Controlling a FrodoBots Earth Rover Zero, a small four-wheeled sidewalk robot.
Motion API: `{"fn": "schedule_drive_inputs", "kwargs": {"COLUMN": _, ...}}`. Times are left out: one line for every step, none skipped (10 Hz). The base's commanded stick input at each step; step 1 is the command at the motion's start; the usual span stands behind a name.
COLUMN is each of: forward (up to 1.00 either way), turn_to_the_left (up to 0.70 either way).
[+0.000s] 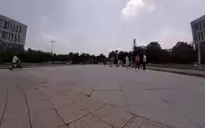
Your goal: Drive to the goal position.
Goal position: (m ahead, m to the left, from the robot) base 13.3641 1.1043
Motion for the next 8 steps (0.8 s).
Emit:
{"fn": "schedule_drive_inputs", "kwargs": {"forward": 0.70, "turn_to_the_left": 0.00}}
{"fn": "schedule_drive_inputs", "kwargs": {"forward": 0.70, "turn_to_the_left": 0.00}}
{"fn": "schedule_drive_inputs", "kwargs": {"forward": 0.70, "turn_to_the_left": 0.00}}
{"fn": "schedule_drive_inputs", "kwargs": {"forward": 0.70, "turn_to_the_left": 0.00}}
{"fn": "schedule_drive_inputs", "kwargs": {"forward": 0.70, "turn_to_the_left": 0.00}}
{"fn": "schedule_drive_inputs", "kwargs": {"forward": 0.70, "turn_to_the_left": 0.02}}
{"fn": "schedule_drive_inputs", "kwargs": {"forward": 0.70, "turn_to_the_left": 0.12}}
{"fn": "schedule_drive_inputs", "kwargs": {"forward": 0.70, "turn_to_the_left": 0.14}}
